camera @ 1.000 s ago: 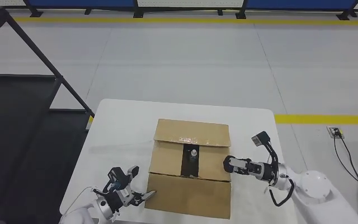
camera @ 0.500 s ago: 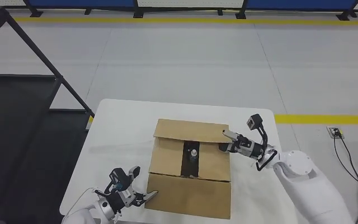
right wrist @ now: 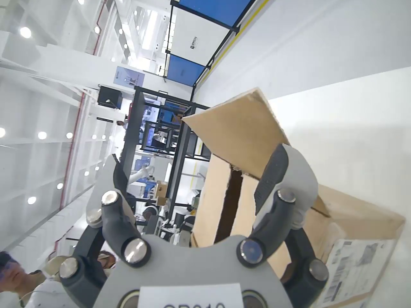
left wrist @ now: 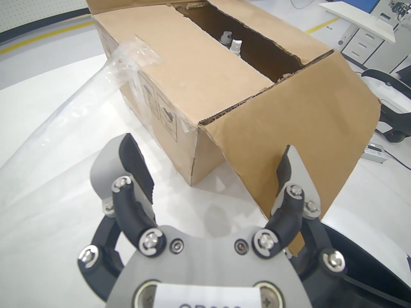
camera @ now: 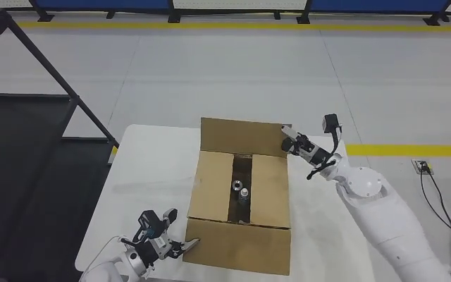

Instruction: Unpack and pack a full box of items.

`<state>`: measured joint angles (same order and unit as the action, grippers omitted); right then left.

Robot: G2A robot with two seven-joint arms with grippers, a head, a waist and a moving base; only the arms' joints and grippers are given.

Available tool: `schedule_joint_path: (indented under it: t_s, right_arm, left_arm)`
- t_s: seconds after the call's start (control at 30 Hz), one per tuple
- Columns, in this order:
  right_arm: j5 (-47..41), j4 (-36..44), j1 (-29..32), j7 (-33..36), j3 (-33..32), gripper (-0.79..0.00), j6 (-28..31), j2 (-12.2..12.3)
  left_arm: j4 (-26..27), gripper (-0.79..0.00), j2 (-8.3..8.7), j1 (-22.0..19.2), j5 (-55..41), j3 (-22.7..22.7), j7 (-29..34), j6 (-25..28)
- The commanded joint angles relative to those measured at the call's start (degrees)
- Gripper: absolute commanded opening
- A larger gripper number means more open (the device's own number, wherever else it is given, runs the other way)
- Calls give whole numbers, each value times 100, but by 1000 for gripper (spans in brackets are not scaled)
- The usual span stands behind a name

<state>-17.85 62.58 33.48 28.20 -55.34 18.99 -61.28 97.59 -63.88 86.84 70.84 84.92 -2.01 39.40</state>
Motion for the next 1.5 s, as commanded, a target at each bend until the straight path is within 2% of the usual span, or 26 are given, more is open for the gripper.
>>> schedule_joint_path:
  t_s: [0.0, 0.1, 0.4, 0.5, 0.57, 0.63, 0.67, 0.77, 1.1, 1.27, 1.37, 1.47]
  right_arm:
    - [320, -226, -158, -243, 224, 0, 117, -102]
    - [489, -509, -303, -312, 419, 0, 268, -209]
    - [489, -509, -303, -312, 419, 0, 268, -209]
    - [366, -368, -176, -127, 367, 0, 190, -215]
    - [358, -431, -222, -249, 352, 0, 65, -245]
    - [786, -587, -353, -1027, 434, 0, -195, -328]
    - [891, -616, -395, -1196, 527, 0, -297, -382]
    - [815, -911, -602, -1140, 677, 0, -438, -515]
    - [490, -2341, -1378, -286, 1060, 0, -541, -979]
    - [251, -2648, -1477, -210, 967, 0, 0, -1089]
    - [-109, -2533, -1396, 364, 777, 0, 611, -1062]
    - [-524, -2187, -1261, 1491, 599, 0, 876, -986]
  left_arm:
    - [-7, 0, 5, 6, -14, 11, -16, -12]
    - [-8, 0, 11, 13, -24, 14, -49, -32]
    - [-50, 0, 21, -3, -79, -9, -98, -87]
    - [-67, 0, 22, -56, -79, -63, -52, -98]
    - [-60, 0, 23, -70, -68, -85, -39, -102]
    - [-44, 0, 26, -73, -55, -104, -31, -114]
    - [-42, 0, 27, -68, -50, -111, -35, -120]
    - [-30, 0, 30, -39, -20, -132, -51, -147]
    - [-29, 0, 43, 68, 5, -135, -162, -269]
    - [-14, 0, 41, 73, -58, -132, -165, -415]
    - [162, 0, 52, 183, -225, -6, -406, -355]
    - [388, 0, 76, 386, -389, 285, -674, -363]
